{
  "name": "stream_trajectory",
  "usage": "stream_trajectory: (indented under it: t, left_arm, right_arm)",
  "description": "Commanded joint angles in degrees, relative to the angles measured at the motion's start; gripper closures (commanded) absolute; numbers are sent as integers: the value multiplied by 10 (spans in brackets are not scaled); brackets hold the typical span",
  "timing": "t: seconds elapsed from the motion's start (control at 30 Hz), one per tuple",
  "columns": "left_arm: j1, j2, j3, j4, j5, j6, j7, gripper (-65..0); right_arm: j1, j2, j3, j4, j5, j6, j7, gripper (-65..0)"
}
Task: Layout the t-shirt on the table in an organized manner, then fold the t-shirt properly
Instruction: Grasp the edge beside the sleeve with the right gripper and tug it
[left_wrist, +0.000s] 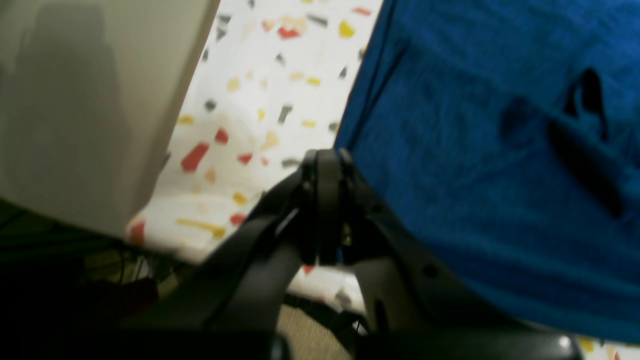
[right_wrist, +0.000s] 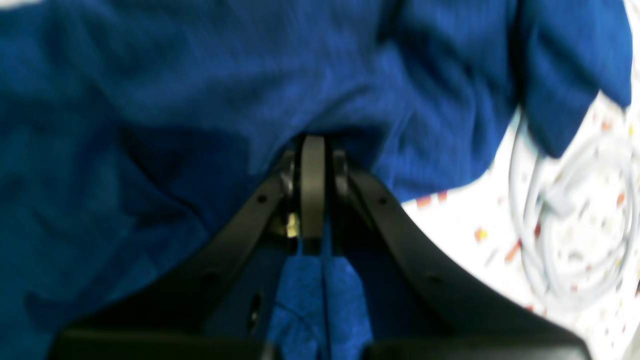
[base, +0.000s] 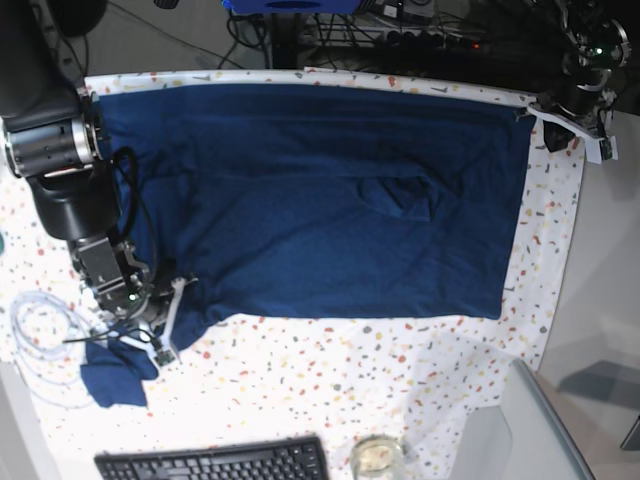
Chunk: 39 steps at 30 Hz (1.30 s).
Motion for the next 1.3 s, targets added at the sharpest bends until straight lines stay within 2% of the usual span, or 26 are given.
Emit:
stream_trajectory:
  t: [0.0,0.2,0.27,0.47,0.53,0.6,0.67,0.8,0.9,0.97,1.1,1.2,1.27]
  left_arm:
    - [0,-7,-3,12,-4,-3,-10,0]
    - [-1,-7,0,12,-6,-3,-10,0]
    - [-3,-7,3,12,-4,-3,-10,0]
    - [-16,-6,41,12,-4,-2,-10,0]
    - [-24,-6,61,11,-4,-1,-10,0]
    - [-42,-6,77,4,-4,-1,-11,0]
    - [-65,-5,83,-13,-4,0,-11,0]
    - [-106,-5,84,-55,0,0,-12,0]
    - [-123,-6,84,-90,53,0,-14,0]
    - [-125,-6,84,-103,85,0,-15,0]
    - [-116,-7,81,-114,91,0,-15,0]
    - [-110,-11,78,-131,89,0,-17,0]
    - [-101,-17,78,-142,89,0,-38,0]
  right_arm:
    - [21,0,0,7,0,1,12,-23]
    - [21,1,0,31,0,1,10,-23]
    - [17,7,4,70,0,1,-11,-23]
    - [-70,54,6,325,3,1,-133,-23]
    - [-106,65,7,415,3,1,-196,-23]
    - [-131,68,43,471,3,1,-281,-21]
    - [-145,57,84,480,3,7,-323,-20]
    - [-173,48,137,479,0,49,-326,-17]
    - [-180,48,155,479,0,49,-332,-17]
    - [-188,48,163,478,1,49,-355,-17]
    - [-203,47,174,473,3,52,-363,-17]
    - [-202,39,174,445,3,52,-349,-17]
    - [-200,39,174,414,3,52,-338,-17]
